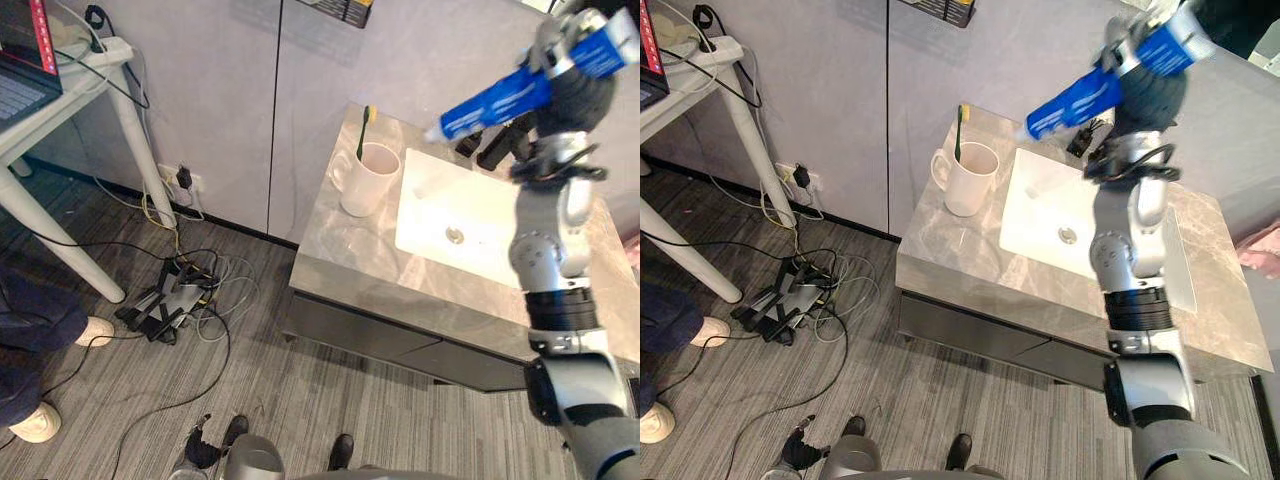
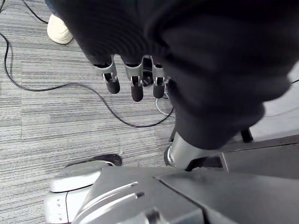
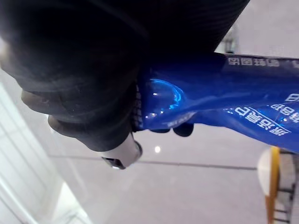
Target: Organize washtable
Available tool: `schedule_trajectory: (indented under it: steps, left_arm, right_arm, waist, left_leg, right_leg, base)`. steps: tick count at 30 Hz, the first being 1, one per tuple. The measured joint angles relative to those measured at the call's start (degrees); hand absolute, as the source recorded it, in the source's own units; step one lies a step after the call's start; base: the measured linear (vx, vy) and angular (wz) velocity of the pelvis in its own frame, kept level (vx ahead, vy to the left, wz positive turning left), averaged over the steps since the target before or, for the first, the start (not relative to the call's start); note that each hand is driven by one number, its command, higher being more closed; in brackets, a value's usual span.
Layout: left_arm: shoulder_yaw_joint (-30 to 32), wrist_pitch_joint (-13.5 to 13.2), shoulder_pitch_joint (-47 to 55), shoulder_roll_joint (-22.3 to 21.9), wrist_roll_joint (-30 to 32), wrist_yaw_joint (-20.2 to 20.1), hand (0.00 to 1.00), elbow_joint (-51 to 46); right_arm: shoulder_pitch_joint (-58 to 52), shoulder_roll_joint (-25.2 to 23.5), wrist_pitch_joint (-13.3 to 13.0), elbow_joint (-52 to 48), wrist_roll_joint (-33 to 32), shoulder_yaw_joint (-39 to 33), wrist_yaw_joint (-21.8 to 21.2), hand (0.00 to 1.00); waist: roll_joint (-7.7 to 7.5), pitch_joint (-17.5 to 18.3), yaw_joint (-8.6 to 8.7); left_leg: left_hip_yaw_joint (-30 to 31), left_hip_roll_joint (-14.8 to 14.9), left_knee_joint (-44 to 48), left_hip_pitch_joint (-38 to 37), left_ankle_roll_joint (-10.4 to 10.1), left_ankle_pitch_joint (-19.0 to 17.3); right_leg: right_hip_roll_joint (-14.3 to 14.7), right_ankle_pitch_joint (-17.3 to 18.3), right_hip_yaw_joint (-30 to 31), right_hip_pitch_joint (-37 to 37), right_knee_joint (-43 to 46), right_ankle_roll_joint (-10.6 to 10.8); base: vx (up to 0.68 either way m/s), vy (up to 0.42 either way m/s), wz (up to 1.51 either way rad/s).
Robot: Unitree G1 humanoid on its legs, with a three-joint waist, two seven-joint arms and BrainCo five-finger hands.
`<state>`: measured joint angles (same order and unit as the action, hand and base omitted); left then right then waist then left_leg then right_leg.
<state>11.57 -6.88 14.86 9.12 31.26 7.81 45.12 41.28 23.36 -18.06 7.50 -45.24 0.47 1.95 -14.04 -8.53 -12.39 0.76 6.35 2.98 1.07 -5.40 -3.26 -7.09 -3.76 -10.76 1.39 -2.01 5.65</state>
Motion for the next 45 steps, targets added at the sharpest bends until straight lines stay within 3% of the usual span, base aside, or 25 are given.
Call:
schedule_trajectory:
  steps: [3, 15, 21, 28, 45]
  left_arm:
    - [0.6, 0.4, -0.1, -0.5, -2.8, 0.1, 0.0, 0.0]
    - [2.7, 0.4, -0.5, -1.7, -8.6, 1.1, 0.0, -0.1]
    - [2.8, 0.4, -0.7, -1.7, -10.5, 1.0, 0.0, -0.1]
    - [3.2, 0.3, -0.5, -1.8, -12.0, 0.9, 0.0, -0.1]
    - [3.8, -0.1, -1.0, -1.8, -15.0, 0.9, 0.0, -0.9]
  right_arm:
    - [-0.7, -0.8, 1.1, 0.1, -0.3, 1.7, -0.9, 1.0]
    - [-0.7, -0.9, 1.1, 0.2, -6.2, 3.5, -2.1, 1.0]
    - [1.4, 1.7, 1.8, 5.1, -6.3, 1.9, -1.9, 1.0]
    - [8.1, 8.6, 2.0, 11.9, -6.3, -2.6, -0.5, 1.0]
    - [13.4, 9.0, 1.0, 18.4, -10.6, -3.6, 0.6, 1.0]
  waist:
    - [0.02, 0.0, -0.29]
    - [-0.72, -1.0, -1.03]
    - [-1.23, -1.1, -1.07]
    - [-1.1, -1.4, -0.95]
    - [-2.33, -4.3, -1.28]
  left_leg:
    - [0.1, 0.0, 0.0, 0.1, 0.0, 0.0]
    - [1.0, 0.0, -0.1, 1.3, 0.0, 0.0]
    - [1.9, 0.0, 0.0, 2.2, -0.3, 0.3]
    - [2.0, 0.0, -0.1, 2.3, -0.3, 0.3]
    - [2.4, 1.0, 0.0, 4.7, -0.8, 0.5]
  right_leg:
    - [0.0, 0.0, 0.0, 0.0, 0.0, 0.0]
    - [0.0, 0.0, -0.9, 0.1, -0.2, 0.0]
    - [0.0, 0.0, -1.8, 0.8, -0.2, 0.0]
    - [0.1, 0.0, -1.8, 0.9, -0.3, 0.0]
    - [0.9, -0.3, -1.7, 2.9, -0.3, 0.1]
  base:
    - [0.0, 0.0, 0.0]
    - [-0.01, -0.005, 0.04]
    - [0.01, -0.012, 0.08]
    - [0.0, 0.0, 0.0]
    - [-0.01, -0.008, 0.0]
